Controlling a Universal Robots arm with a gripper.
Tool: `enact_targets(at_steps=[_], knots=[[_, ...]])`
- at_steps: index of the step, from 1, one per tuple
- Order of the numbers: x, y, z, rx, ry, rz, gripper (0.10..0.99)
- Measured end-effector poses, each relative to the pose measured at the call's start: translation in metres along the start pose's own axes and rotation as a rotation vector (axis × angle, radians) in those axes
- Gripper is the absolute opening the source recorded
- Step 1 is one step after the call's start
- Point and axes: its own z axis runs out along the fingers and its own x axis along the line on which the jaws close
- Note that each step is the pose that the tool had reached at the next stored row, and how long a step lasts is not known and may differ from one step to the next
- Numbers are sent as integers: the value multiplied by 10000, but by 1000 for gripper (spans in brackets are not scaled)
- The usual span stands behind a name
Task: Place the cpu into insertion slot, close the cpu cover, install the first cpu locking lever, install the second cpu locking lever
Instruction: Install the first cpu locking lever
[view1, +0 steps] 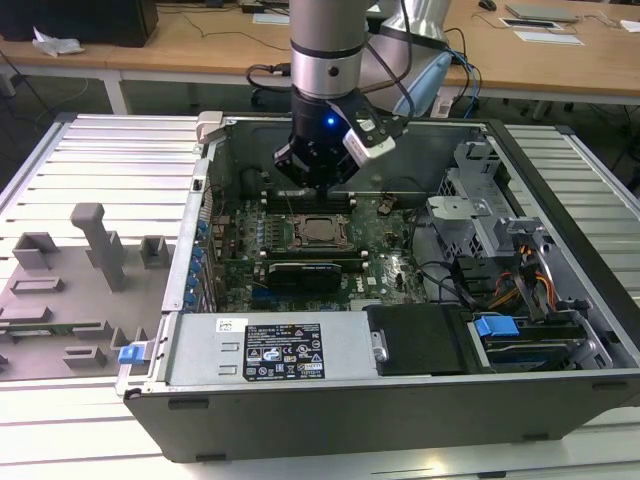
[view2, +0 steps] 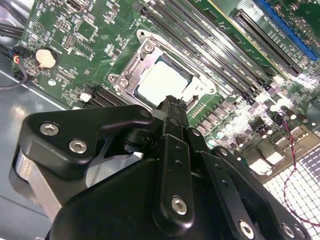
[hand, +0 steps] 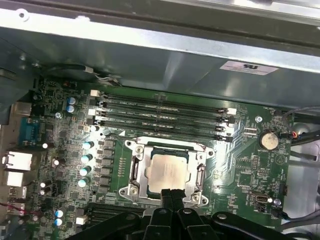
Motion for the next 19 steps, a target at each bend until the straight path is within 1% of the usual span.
enact_targets(at_steps=[5,6,8,11,16,18,19], knots=[[118,17,-5,0,-8,1,106],[177,27,-8,1,-11,2,106],[232,35,-10,2,-14,7,106],[345,49,-14,-2,-26,11,106],[481,68,-20,-17,-45,17,106],[526,73,-21,-67,-65,19,106],[553,76,-21,-117,-81,21,106]])
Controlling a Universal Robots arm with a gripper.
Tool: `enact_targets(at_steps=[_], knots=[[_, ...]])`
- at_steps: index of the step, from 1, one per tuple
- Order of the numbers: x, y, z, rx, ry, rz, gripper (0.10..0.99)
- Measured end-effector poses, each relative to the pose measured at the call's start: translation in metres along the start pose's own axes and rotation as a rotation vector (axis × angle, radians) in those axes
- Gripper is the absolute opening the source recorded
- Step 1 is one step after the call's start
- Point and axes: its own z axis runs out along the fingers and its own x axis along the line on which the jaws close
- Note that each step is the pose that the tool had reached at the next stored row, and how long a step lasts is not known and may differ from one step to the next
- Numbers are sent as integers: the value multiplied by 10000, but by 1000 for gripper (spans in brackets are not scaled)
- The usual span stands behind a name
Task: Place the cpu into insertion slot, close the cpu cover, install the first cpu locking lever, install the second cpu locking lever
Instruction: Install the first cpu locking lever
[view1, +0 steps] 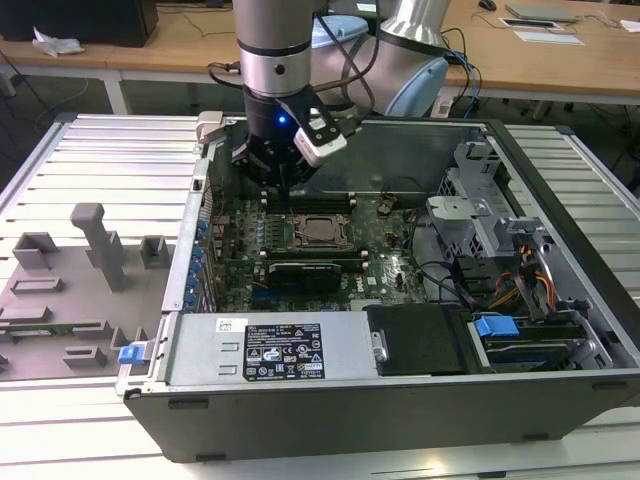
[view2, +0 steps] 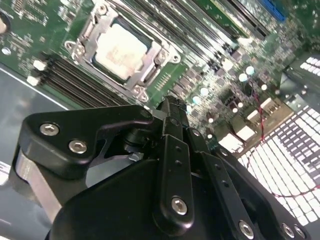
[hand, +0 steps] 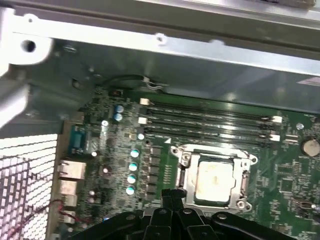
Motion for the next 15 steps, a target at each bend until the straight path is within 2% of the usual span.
enact_targets(at_steps=[1,2,5,6,7,9,10,14,15], knots=[[22,3,-1,-57,-17,4,106],[49,6,-2,-173,-45,10,106],[87,10,-4,-608,-134,29,106],[120,14,-5,-1007,-214,49,106],[135,16,-6,-1248,-260,63,106],[136,16,-6,-1513,-301,78,106],[135,16,-6,-1728,-332,89,106],[135,16,-3,-2393,-420,126,106],[136,16,6,-2460,-429,130,106]])
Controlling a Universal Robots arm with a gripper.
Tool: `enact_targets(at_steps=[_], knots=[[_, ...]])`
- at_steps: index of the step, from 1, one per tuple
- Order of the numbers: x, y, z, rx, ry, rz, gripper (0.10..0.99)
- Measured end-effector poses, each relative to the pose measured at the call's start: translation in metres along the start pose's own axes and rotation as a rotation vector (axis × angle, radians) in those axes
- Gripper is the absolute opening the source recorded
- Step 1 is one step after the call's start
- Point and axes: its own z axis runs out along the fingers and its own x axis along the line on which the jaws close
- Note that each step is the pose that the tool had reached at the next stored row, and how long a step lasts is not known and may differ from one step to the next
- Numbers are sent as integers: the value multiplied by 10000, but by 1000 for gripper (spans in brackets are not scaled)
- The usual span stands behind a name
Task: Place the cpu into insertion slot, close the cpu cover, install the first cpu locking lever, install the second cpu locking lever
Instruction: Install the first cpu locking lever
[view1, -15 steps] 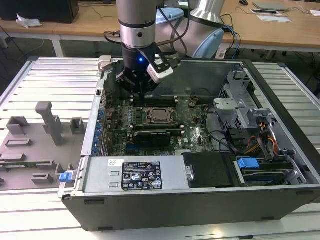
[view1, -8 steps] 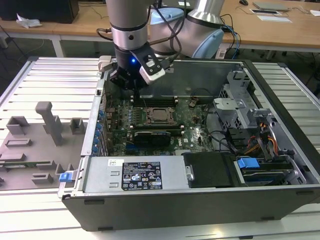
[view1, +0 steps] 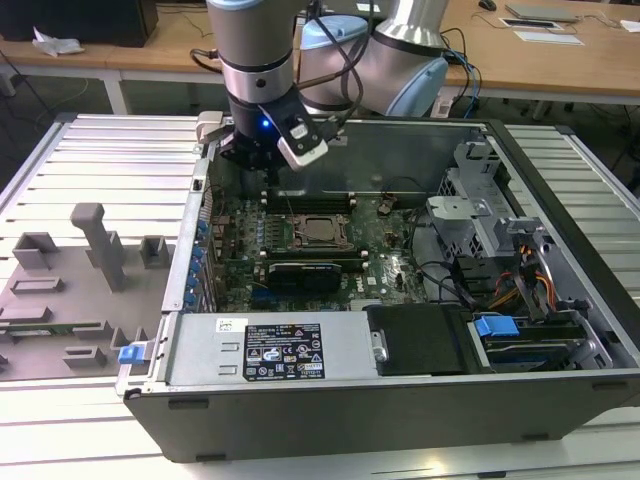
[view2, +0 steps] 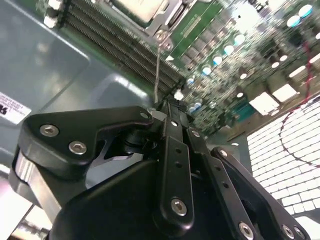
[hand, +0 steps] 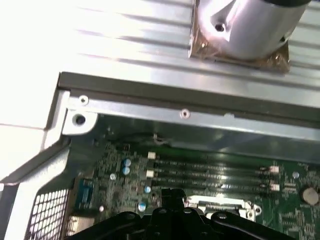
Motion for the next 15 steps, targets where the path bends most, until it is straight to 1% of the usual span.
enact_targets(at_steps=[1,4,7,9,12,15], knots=[[2,-3,13,-21,-4,3,106],[0,-18,59,-37,-3,1,106],[-60,-28,74,-40,-3,4,106],[-118,-35,81,-40,-4,3,106],[-244,-54,98,-40,-4,4,106],[-345,-70,114,-40,-4,5,106]])
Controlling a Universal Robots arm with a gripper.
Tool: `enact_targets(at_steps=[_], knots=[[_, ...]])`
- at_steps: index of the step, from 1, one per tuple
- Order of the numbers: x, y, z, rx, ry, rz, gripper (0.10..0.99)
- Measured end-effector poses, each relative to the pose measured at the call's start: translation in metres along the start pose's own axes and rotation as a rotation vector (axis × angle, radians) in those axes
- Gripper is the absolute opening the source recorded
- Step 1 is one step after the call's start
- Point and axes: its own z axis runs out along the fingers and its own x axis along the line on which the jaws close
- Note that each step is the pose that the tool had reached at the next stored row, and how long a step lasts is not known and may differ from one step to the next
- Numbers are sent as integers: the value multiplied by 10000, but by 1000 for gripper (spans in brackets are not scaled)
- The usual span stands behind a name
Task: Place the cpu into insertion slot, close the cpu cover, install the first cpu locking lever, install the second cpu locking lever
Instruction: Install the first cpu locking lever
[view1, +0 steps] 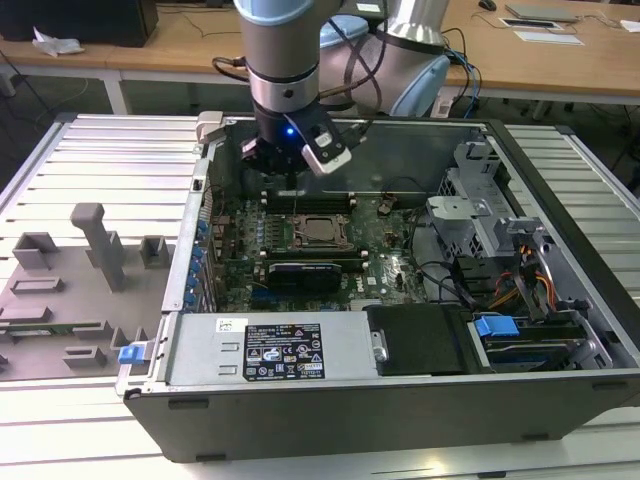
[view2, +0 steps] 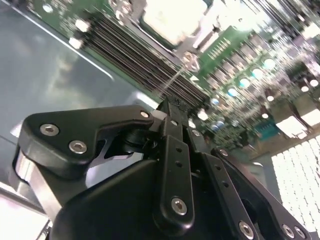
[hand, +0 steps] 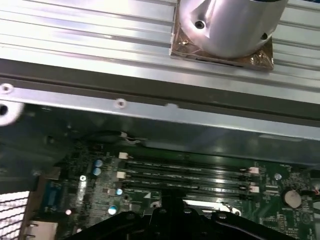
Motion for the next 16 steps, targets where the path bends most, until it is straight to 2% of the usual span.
enact_targets(at_steps=[1,8,13,15,16], knots=[[-95,-16,16,0,1,-1,106],[-352,-57,58,-3,0,0,106],[-376,-59,62,23,1,-2,106],[-368,-60,63,254,10,-24,106],[-357,-58,66,410,-57,-56,106]])
